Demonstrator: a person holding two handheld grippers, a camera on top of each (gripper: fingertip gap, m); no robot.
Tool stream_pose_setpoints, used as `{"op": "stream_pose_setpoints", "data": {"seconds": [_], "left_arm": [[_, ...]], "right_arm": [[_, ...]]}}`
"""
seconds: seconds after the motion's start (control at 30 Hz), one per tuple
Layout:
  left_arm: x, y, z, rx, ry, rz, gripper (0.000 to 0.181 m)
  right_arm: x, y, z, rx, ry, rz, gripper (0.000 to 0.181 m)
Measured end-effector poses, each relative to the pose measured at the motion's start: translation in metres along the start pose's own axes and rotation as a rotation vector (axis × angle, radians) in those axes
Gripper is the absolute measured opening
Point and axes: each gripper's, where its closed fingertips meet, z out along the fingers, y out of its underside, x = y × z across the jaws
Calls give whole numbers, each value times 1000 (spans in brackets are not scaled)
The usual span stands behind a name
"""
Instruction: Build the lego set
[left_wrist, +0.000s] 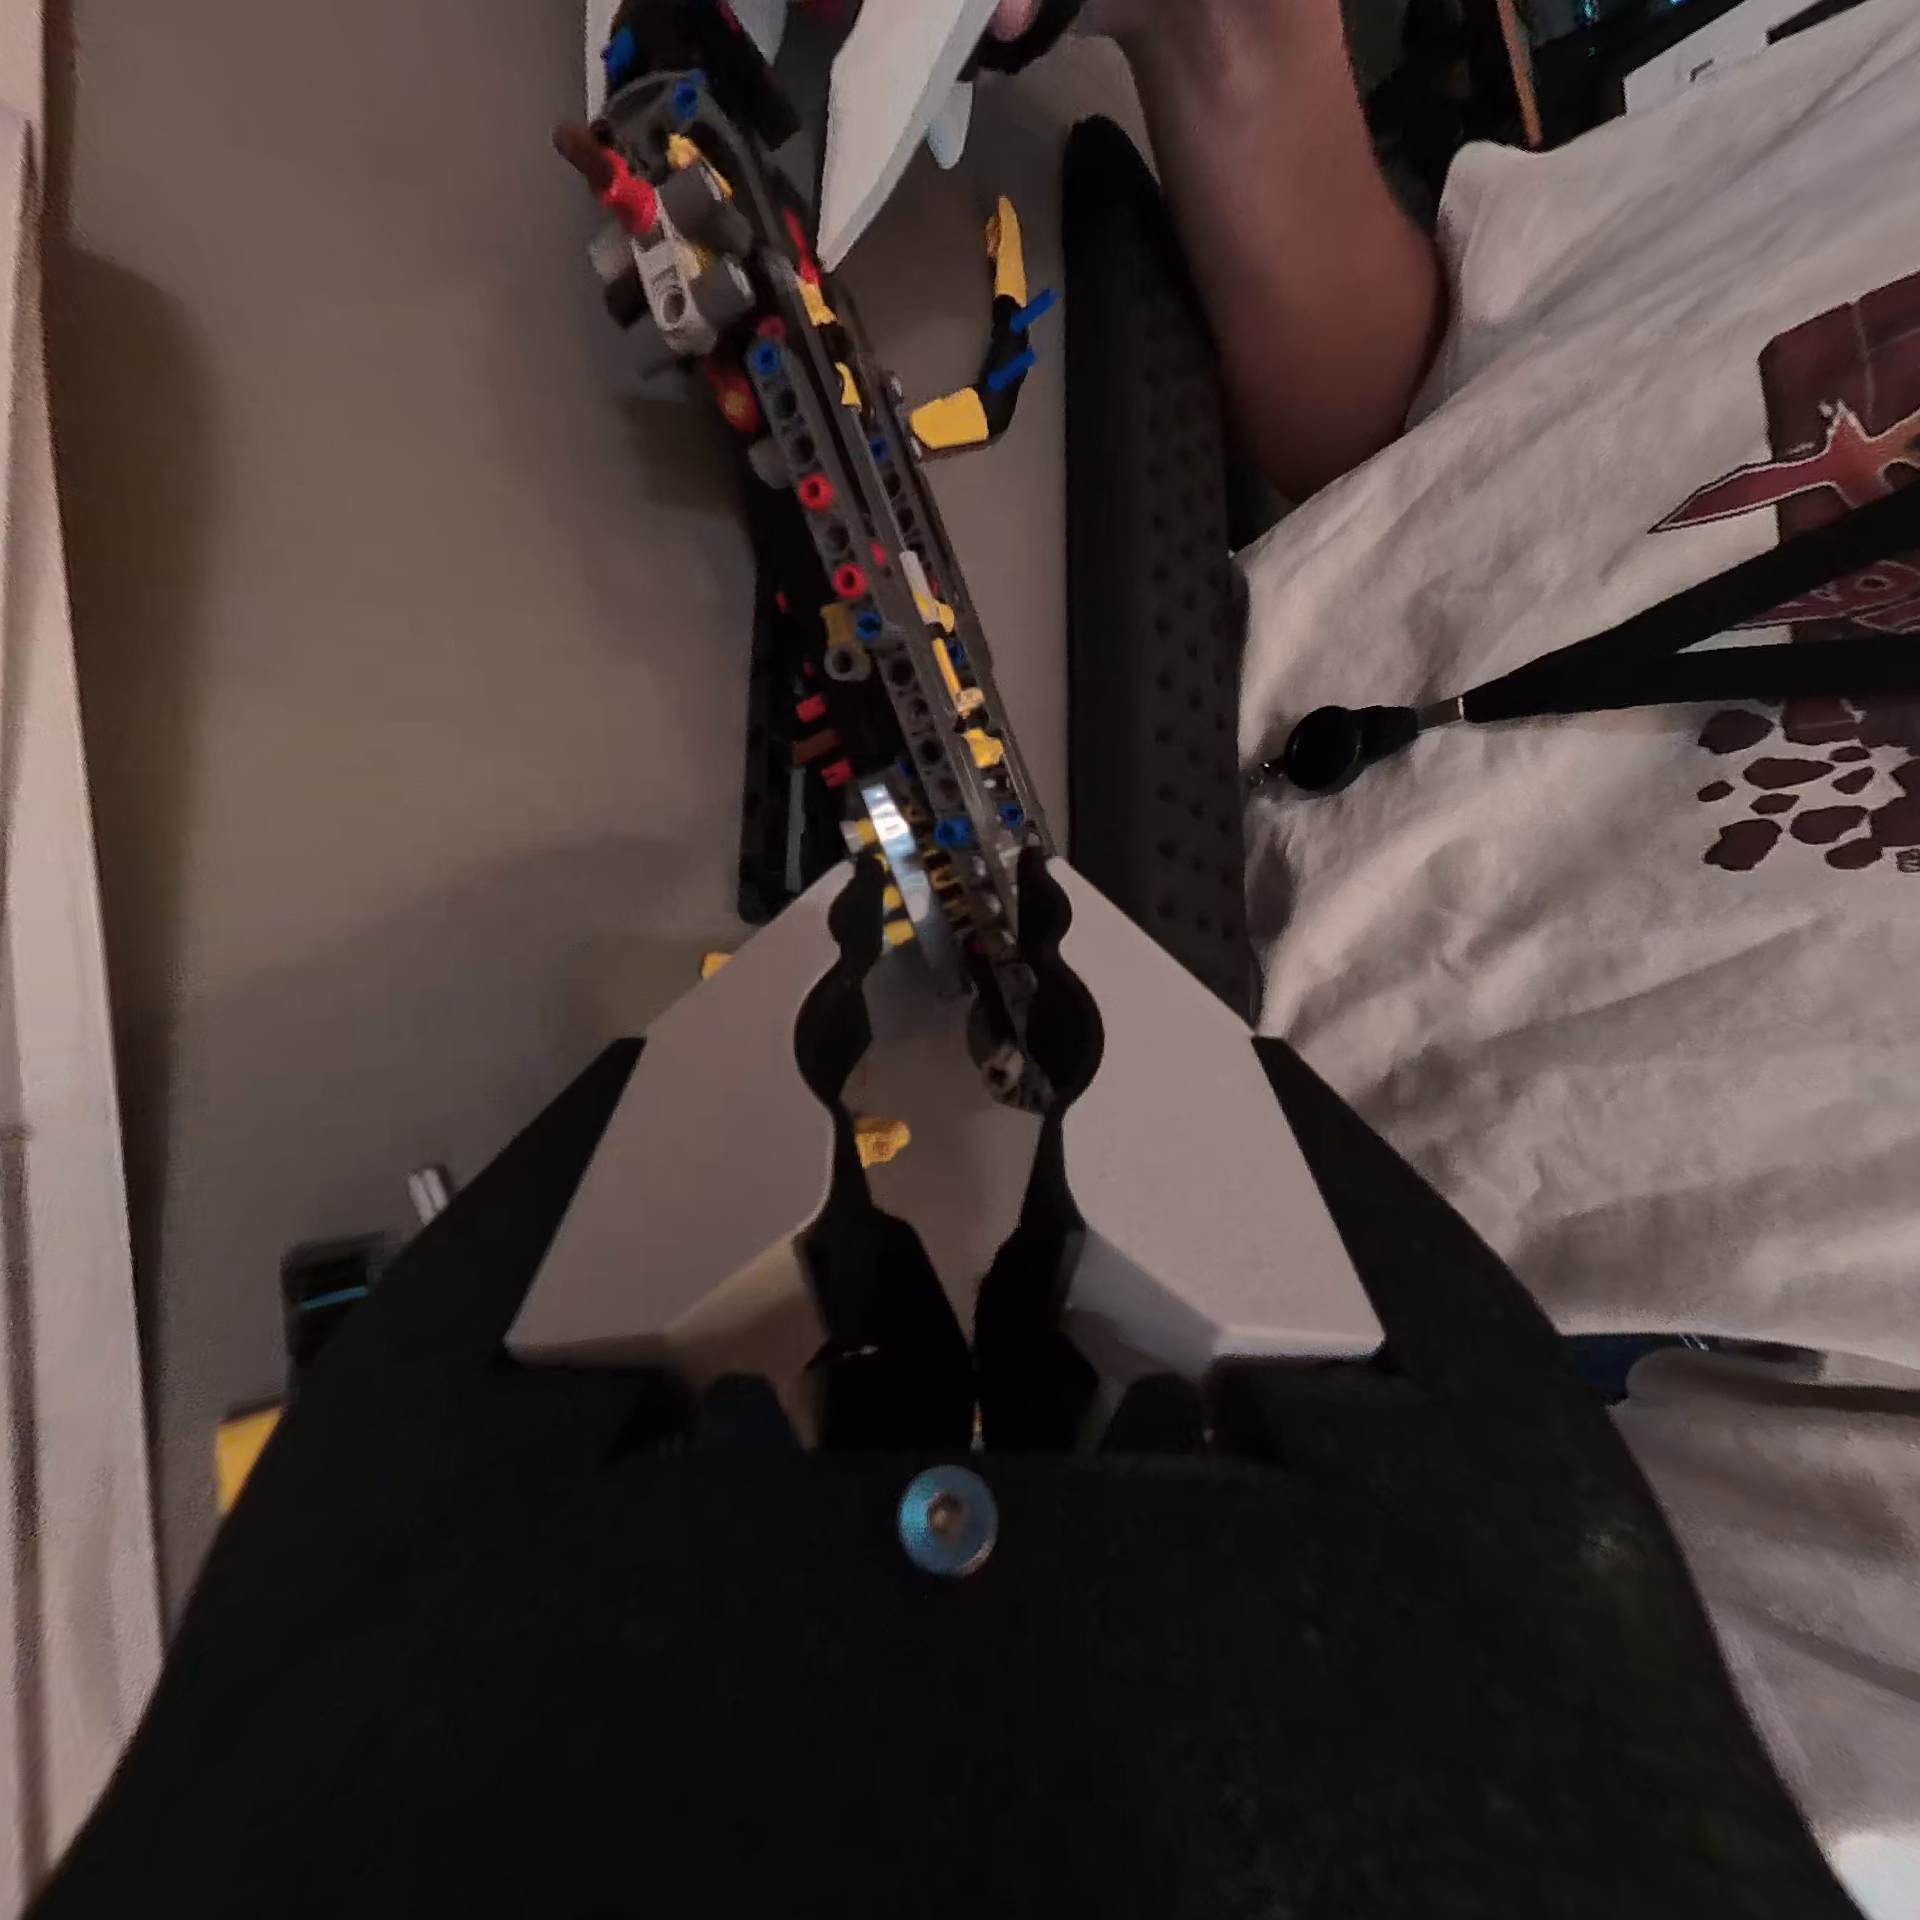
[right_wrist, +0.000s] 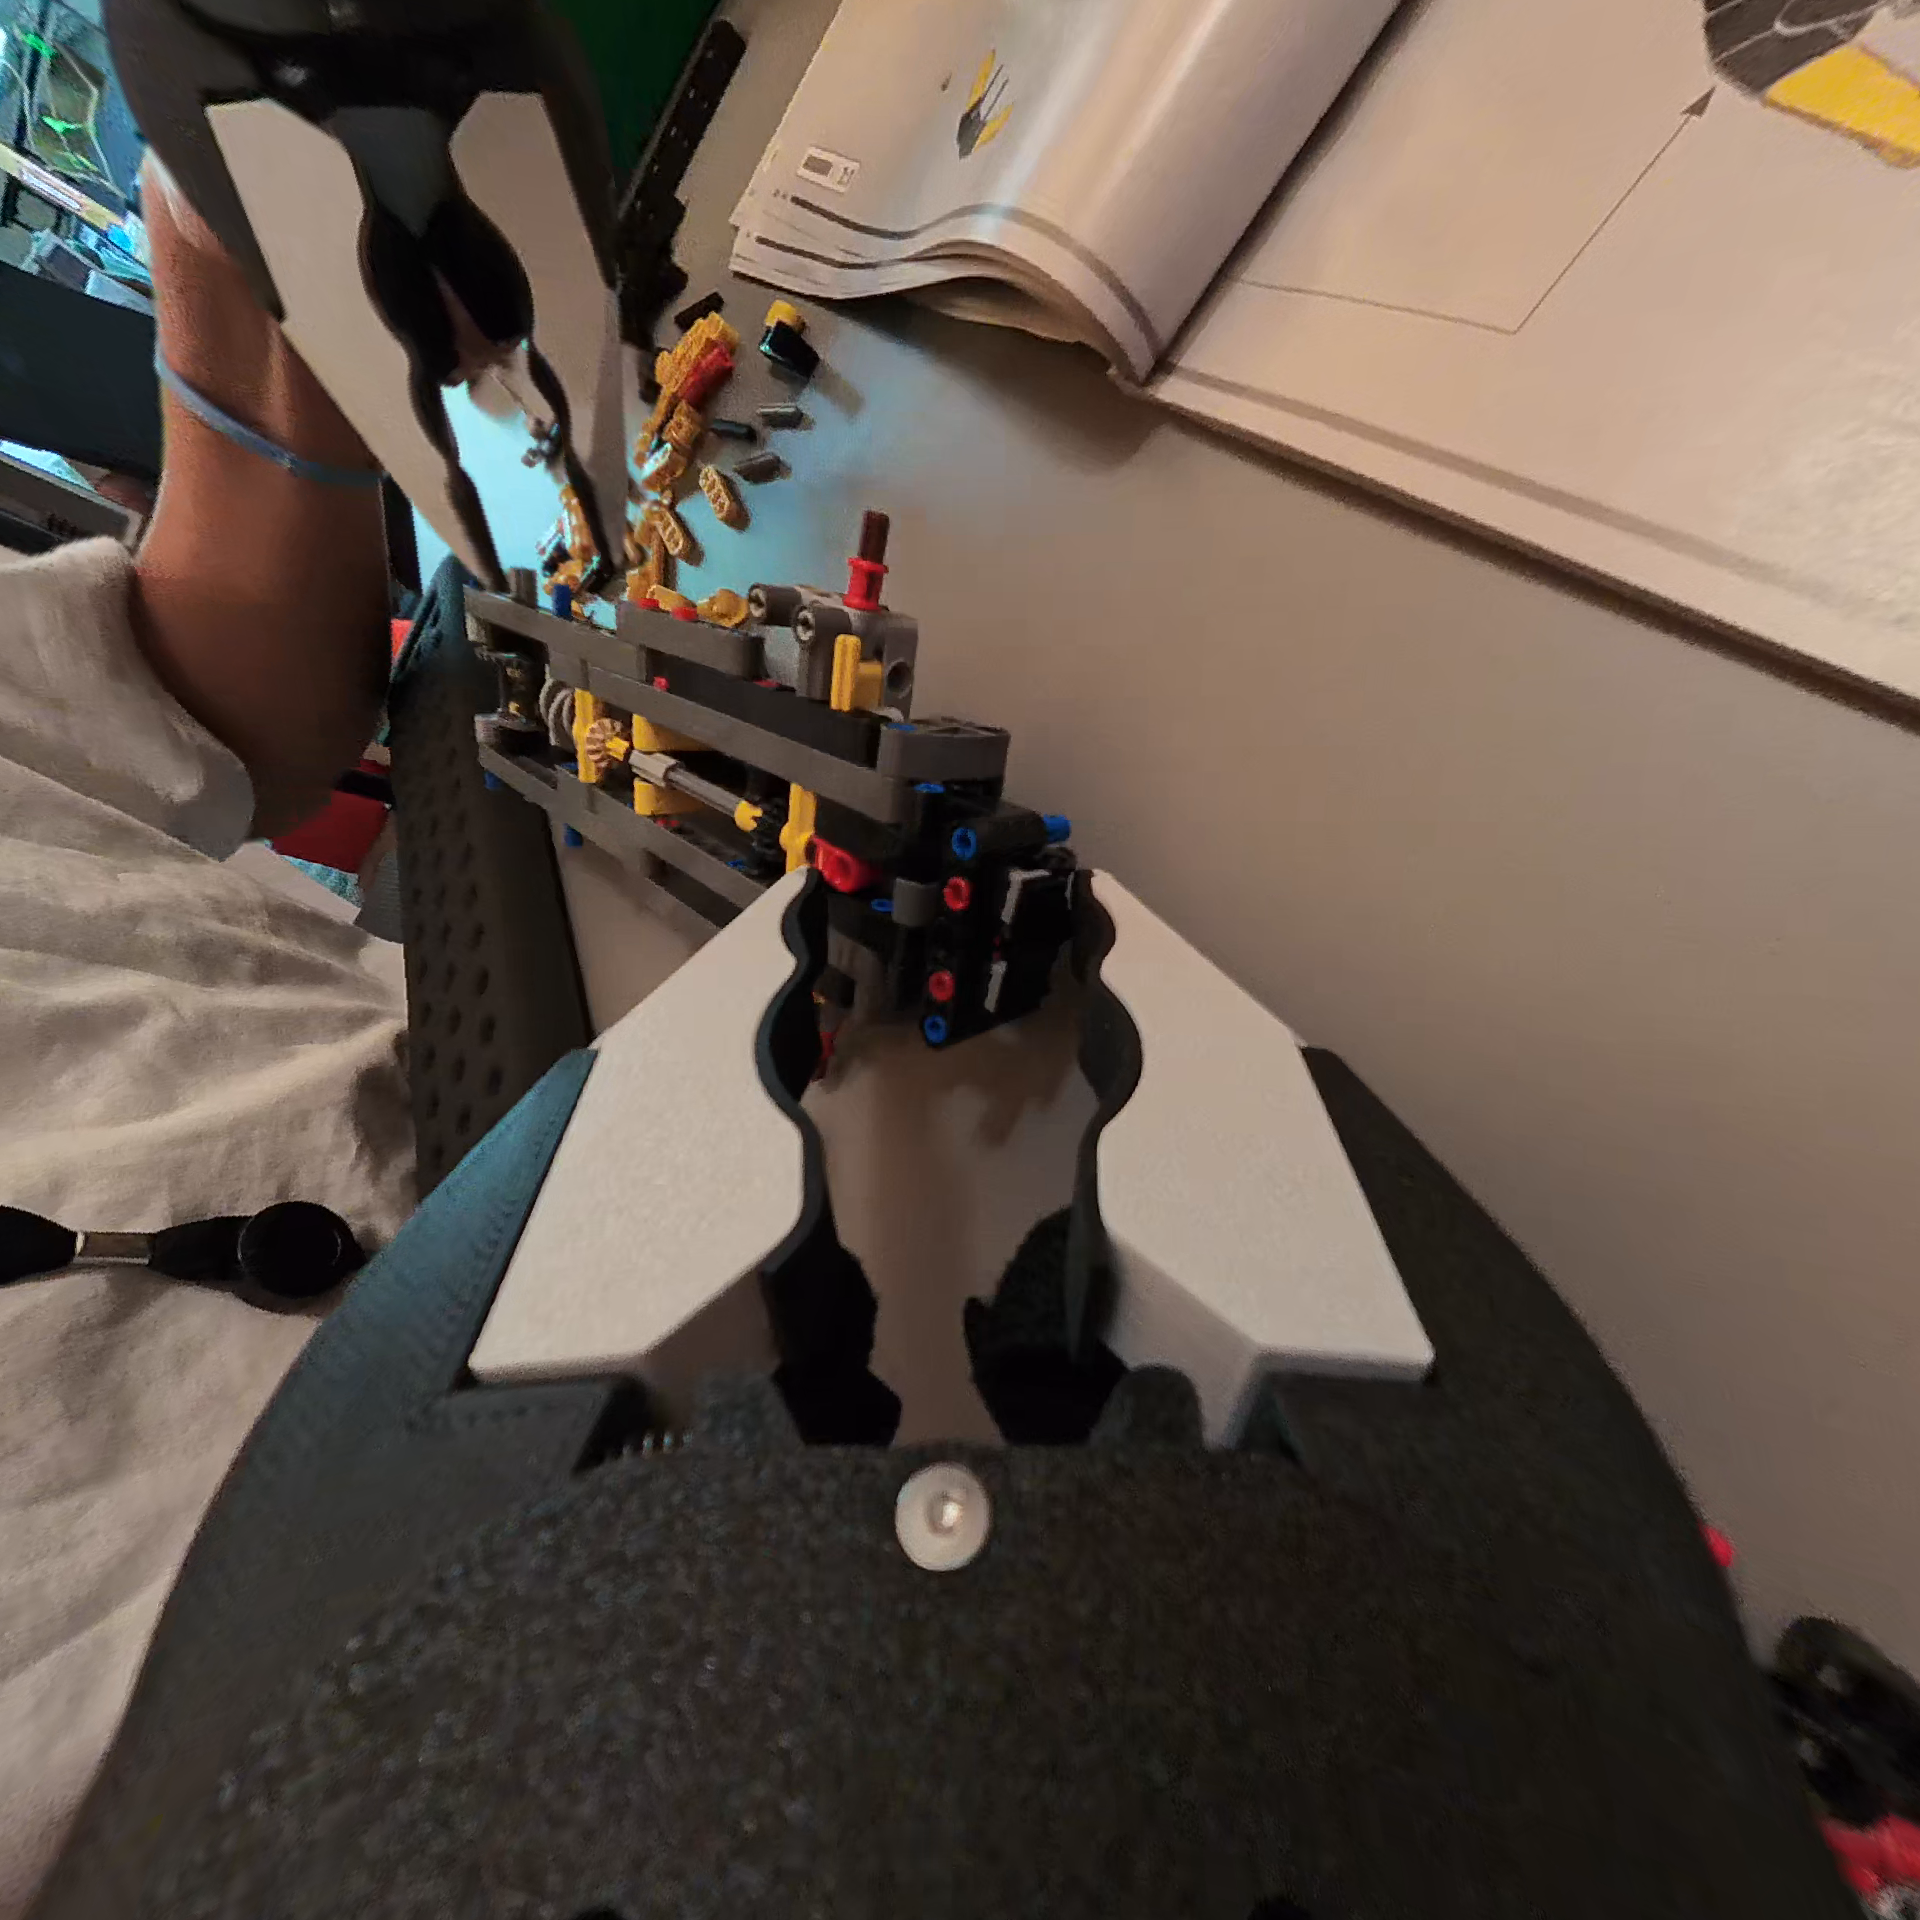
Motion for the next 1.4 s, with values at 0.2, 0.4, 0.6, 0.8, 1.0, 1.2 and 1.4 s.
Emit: {"op": "stream_pose_setpoints", "data": {"seconds": [0.2,0.4,0.6,0.8,1.0,1.2,1.4], "left_arm": [[3,18,9,21,-73,-59,34],[3,27,19,15,-88,-79,36],[0,28,22,9,-90,-79,38],[5,20,12,56,-118,-44,38],[14,0,-7,183,-236,35,38],[39,-41,-14,380,-384,251,54],[11,-41,-2,285,-663,309,47]], "right_arm": [[-16,-6,-3,53,-87,-23,45],[-17,-5,-9,80,-93,-17,45],[-15,-7,-10,106,-82,-17,46],[-11,-2,-19,119,-23,-44,48],[-29,42,-44,18,124,-158,48],[-33,102,-47,-210,312,-300,40],[-37,100,-37,-258,307,-323,36]]}}
